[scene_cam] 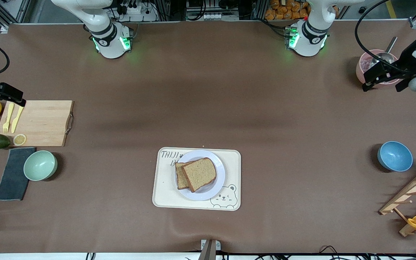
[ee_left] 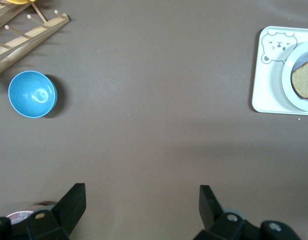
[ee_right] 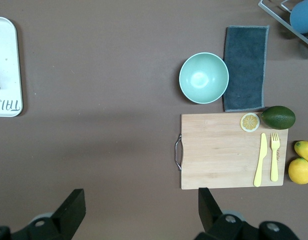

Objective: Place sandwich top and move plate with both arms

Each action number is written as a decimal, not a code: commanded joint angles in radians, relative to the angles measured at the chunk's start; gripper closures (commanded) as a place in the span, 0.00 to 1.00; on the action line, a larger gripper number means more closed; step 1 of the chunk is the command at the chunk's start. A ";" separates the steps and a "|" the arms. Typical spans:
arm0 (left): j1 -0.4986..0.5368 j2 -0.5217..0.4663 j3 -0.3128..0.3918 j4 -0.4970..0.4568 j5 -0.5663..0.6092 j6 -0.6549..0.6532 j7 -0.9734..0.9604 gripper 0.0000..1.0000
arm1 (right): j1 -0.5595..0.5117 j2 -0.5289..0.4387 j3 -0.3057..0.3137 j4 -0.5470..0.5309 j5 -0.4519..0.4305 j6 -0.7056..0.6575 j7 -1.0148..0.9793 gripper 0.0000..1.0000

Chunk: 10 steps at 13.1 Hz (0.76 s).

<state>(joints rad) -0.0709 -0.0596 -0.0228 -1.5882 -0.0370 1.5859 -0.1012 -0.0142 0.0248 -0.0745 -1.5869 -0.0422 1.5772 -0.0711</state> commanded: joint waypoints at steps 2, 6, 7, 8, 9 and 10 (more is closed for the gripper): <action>0.003 -0.016 -0.006 -0.018 0.000 0.010 0.024 0.00 | -0.009 0.006 0.007 0.018 -0.002 -0.016 0.011 0.00; 0.002 -0.022 -0.011 -0.022 -0.001 -0.024 0.031 0.00 | -0.009 0.006 0.007 0.018 -0.002 -0.016 0.011 0.00; 0.002 -0.025 -0.011 -0.022 -0.001 -0.026 0.031 0.00 | -0.009 0.006 0.007 0.018 -0.002 -0.016 0.011 0.00; -0.001 -0.029 -0.011 -0.025 -0.001 -0.024 0.032 0.00 | -0.009 0.007 0.007 0.018 -0.002 -0.014 0.011 0.00; -0.003 -0.031 -0.011 -0.029 -0.001 -0.026 0.031 0.00 | -0.009 0.006 0.007 0.018 -0.002 -0.014 0.011 0.00; -0.004 -0.037 -0.014 -0.033 -0.001 -0.026 0.031 0.00 | -0.009 0.007 0.007 0.018 -0.002 -0.014 0.011 0.00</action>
<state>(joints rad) -0.0755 -0.0654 -0.0301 -1.5983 -0.0370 1.5672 -0.0805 -0.0142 0.0248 -0.0745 -1.5869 -0.0422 1.5770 -0.0711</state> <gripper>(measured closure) 0.000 0.000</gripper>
